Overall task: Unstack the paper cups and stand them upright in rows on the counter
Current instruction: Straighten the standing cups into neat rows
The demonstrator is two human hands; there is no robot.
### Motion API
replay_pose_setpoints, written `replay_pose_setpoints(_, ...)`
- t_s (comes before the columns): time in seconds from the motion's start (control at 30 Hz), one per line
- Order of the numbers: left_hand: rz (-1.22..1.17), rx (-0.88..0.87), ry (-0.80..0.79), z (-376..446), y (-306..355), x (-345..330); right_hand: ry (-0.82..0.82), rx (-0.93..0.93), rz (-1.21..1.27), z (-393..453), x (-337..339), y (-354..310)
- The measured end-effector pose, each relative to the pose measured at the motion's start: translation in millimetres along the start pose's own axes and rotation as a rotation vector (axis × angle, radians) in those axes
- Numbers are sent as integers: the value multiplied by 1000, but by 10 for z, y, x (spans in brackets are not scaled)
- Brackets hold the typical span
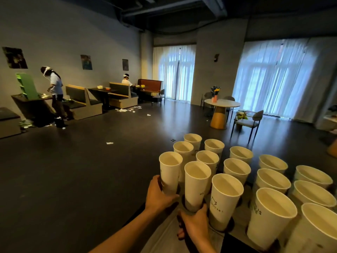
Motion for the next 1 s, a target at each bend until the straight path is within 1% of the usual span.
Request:
replay_pose_setpoints(0.03,8,-6,-2,21,6,-5,26,-17,-37,-51,11,-63)
replay_pose_setpoints(0.07,9,-7,-4,43,7,-9,26,-15,-13,-195,-8,-220)
replay_pose_setpoints(0.13,-5,-1,-15,88,-28,-30,13,-34,18,-270,-35,-274)
replay_pose_setpoints(0.2,7,-1,-20,119,-77,-45,2,-22,-1,-358,-59,-408)
replay_pose_setpoints(0.33,39,-4,5,183,-141,-5,14,3,-65,-318,-73,-454)
replay_pose_setpoints(0.47,78,-4,-15,232,-142,33,42,16,-112,-273,-51,-472)
replay_pose_setpoints(0.7,104,24,-21,275,-220,74,28,13,-187,-212,-72,-459)
replay_pose_setpoints(0.83,168,49,-66,314,-235,76,17,11,-171,-202,-84,-448)
replay_pose_setpoints(1.0,241,107,-106,285,-231,129,23,8,-69,-329,-66,-418)
Point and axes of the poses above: each hand's wrist, its own z-axis towards the middle knuckle, its own x-axis out of the back of the hand, y = z × x, the point moved 8 cm from there along z, towards the middle knuckle, and after that the axes turned 14 degrees about -y, right-handed, at the moved point
